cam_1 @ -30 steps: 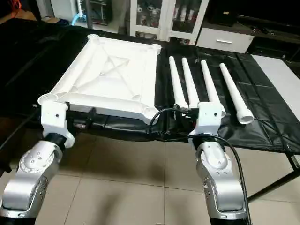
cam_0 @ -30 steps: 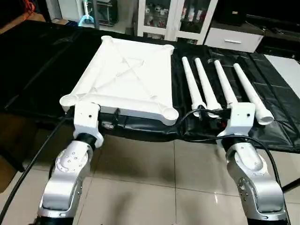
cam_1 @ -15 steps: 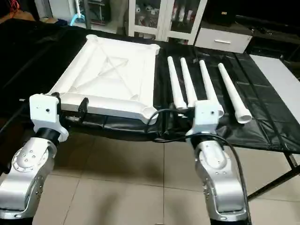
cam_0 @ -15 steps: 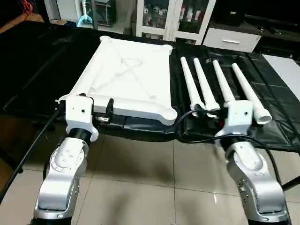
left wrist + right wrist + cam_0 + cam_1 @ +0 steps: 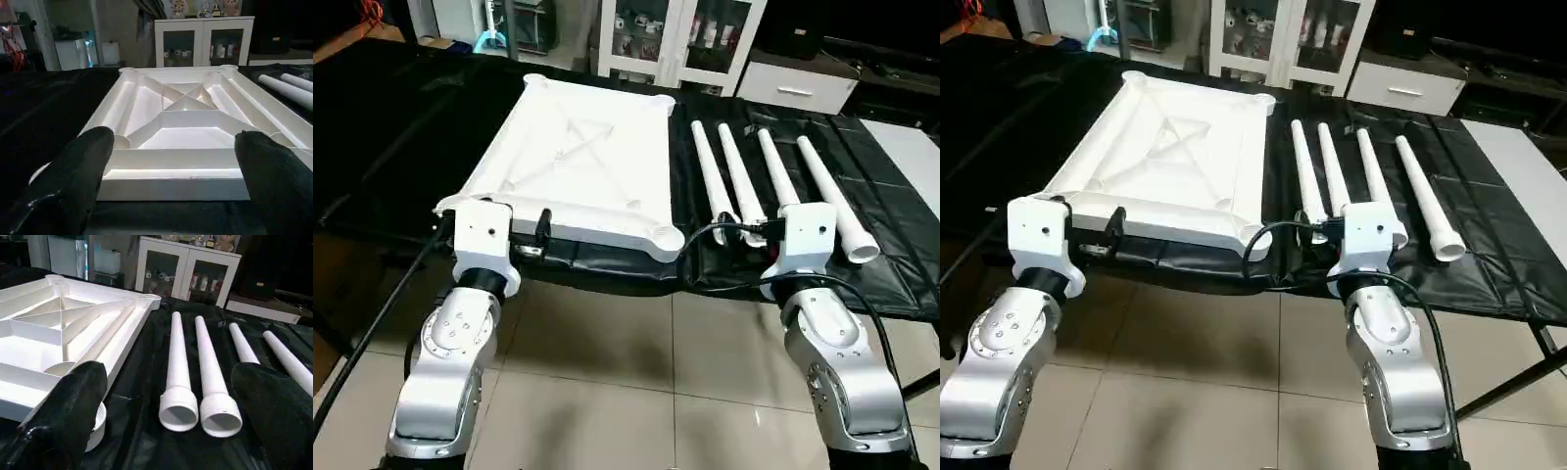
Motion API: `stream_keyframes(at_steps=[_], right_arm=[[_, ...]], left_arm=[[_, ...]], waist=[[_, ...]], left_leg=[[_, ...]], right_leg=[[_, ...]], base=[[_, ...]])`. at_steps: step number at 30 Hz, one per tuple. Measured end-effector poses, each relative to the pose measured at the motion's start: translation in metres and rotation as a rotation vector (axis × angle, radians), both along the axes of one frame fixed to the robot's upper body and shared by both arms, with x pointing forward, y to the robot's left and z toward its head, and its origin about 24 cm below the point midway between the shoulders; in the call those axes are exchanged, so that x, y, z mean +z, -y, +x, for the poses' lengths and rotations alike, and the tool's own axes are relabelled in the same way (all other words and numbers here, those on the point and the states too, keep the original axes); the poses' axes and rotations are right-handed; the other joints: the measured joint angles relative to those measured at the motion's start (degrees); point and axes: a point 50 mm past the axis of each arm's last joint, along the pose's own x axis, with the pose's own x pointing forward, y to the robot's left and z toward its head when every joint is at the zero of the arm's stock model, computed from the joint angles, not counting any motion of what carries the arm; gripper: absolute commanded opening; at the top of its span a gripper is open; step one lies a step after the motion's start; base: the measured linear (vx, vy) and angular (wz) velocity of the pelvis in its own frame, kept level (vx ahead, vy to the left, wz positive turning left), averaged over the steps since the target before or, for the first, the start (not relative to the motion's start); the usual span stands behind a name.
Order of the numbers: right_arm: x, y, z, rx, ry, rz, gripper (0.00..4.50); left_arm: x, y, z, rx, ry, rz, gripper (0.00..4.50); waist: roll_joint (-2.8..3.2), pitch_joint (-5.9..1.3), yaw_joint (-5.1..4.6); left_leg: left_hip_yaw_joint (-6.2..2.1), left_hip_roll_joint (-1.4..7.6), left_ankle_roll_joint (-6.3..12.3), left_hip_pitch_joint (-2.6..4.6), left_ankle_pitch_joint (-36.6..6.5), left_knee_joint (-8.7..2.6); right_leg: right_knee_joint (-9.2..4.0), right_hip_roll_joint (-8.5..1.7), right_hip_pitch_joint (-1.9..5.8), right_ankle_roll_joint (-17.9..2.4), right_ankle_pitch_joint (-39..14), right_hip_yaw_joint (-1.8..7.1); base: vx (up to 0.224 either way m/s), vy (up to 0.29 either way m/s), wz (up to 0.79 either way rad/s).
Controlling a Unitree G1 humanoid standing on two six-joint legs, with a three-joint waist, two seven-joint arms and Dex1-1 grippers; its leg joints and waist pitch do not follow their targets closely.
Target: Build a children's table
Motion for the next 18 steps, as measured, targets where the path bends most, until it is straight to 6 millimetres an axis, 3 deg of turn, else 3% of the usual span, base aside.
stream_keyframes(at_steps=[5, 12, 16, 18], right_arm=[[-0.0001, -0.0013, 0.0000, -0.005, 0.000, 0.005, 4.50], [0.0000, -0.0007, -0.0001, -0.011, 0.001, 0.002, 4.50], [0.0001, 0.0007, 0.0000, -0.026, 0.003, -0.012, 4.50], [0.0004, 0.0015, 0.0000, -0.031, 0.005, -0.016, 4.50]], left_arm=[[-0.0002, -0.0008, 0.0002, 0.004, -0.005, -0.001, 4.39], [0.0048, 0.0046, 0.0037, -0.020, 0.007, -0.009, 4.39], [0.0056, 0.0051, 0.0043, -0.027, 0.009, -0.009, 4.39], [0.0059, 0.0053, 0.0045, -0.028, 0.010, -0.009, 4.39]], waist=[[0.00, 0.00, 0.01], [0.67, 0.28, -0.10], [1.40, 0.73, -0.73], [1.66, 0.85, -1.27]], left_leg=[[0.00, 0.00, 0.00, 0.00, 0.00, 0.02], [-0.07, 0.00, -0.01, 0.27, -0.03, 0.04], [-0.06, -0.01, 0.00, 2.05, -0.10, -0.61], [-0.12, 0.03, -0.20, 2.78, -0.42, -0.78]], right_leg=[[0.02, 0.00, 0.00, 0.00, 0.00, 0.00], [0.01, 0.01, 0.22, 0.33, -0.23, -0.06], [-0.71, 0.00, 1.67, 0.27, -0.42, -0.37], [-1.04, -0.03, 2.01, 0.19, -0.51, -0.64]], base=[[0.000, 0.000, 0.00], [0.000, 0.000, 0.00], [0.000, 0.000, 0.00], [0.000, 0.000, 0.00]])
